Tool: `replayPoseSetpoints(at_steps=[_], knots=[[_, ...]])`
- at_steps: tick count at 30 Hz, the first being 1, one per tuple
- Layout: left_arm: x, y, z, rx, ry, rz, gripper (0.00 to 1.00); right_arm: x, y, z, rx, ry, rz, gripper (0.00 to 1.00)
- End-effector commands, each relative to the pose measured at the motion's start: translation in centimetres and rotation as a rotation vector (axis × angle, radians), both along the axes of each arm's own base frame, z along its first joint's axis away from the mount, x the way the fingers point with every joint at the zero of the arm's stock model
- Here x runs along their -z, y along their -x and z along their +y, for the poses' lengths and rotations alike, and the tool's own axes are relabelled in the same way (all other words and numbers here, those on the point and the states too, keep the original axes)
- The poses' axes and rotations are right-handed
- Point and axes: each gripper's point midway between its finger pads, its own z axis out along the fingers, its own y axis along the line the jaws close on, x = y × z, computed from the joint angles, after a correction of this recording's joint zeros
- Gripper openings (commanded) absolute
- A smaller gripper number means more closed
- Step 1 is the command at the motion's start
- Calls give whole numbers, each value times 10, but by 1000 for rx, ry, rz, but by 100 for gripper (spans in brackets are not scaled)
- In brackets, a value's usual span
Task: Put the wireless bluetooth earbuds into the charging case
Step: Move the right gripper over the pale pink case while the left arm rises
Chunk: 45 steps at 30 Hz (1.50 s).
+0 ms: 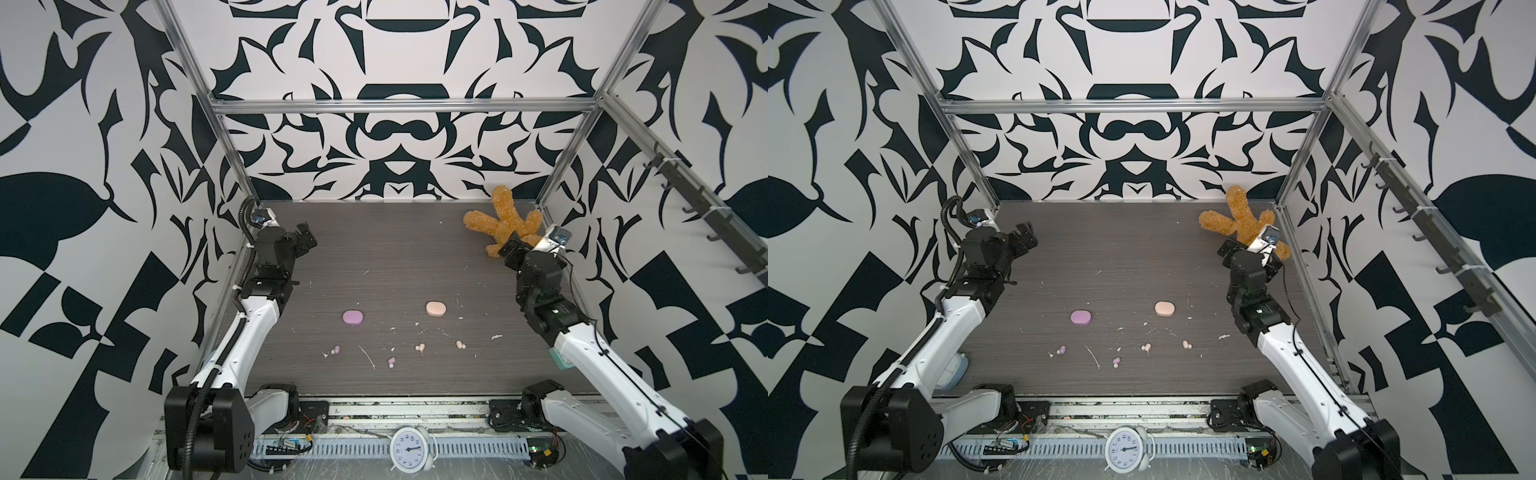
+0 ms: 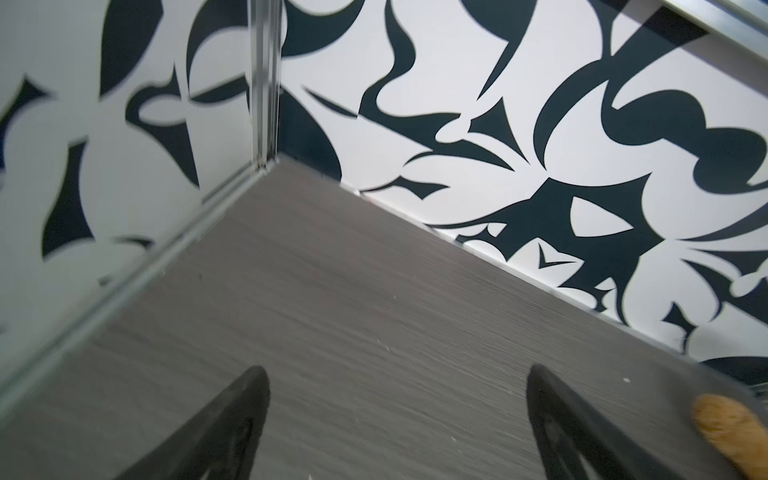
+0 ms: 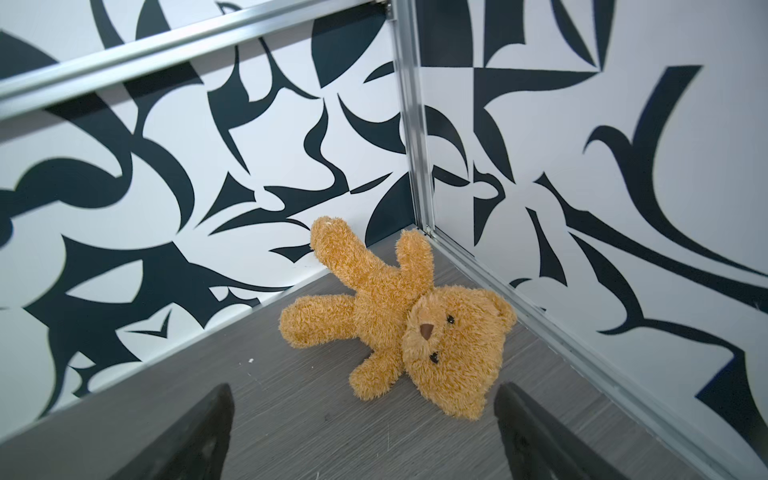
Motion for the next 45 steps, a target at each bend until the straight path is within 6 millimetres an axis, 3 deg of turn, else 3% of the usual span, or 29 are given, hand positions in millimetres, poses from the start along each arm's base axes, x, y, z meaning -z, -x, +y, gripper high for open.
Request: replayPoseSetpoints(at_steps=[1,5,11,16,21,29,45], knots=[[35,35,-18,3,295,201,99,47,15,23,-117,-102,201,100],[35,60,-34,91,329,251,99,48,30,45,-223,-197,284,100],[52,113,-41,185,230,442,99,75,61,82,-336,-143,563,100],[71,140,-49,258,190,502,99,98,74,116,-357,-111,743,100],[74,157,-59,317,89,578,99,120,75,149,-363,-186,895,100],[74,160,-62,332,52,552,99,154,63,189,-440,-217,1041,100],[78,160,-69,356,78,568,99,197,40,217,-496,-140,1168,100]])
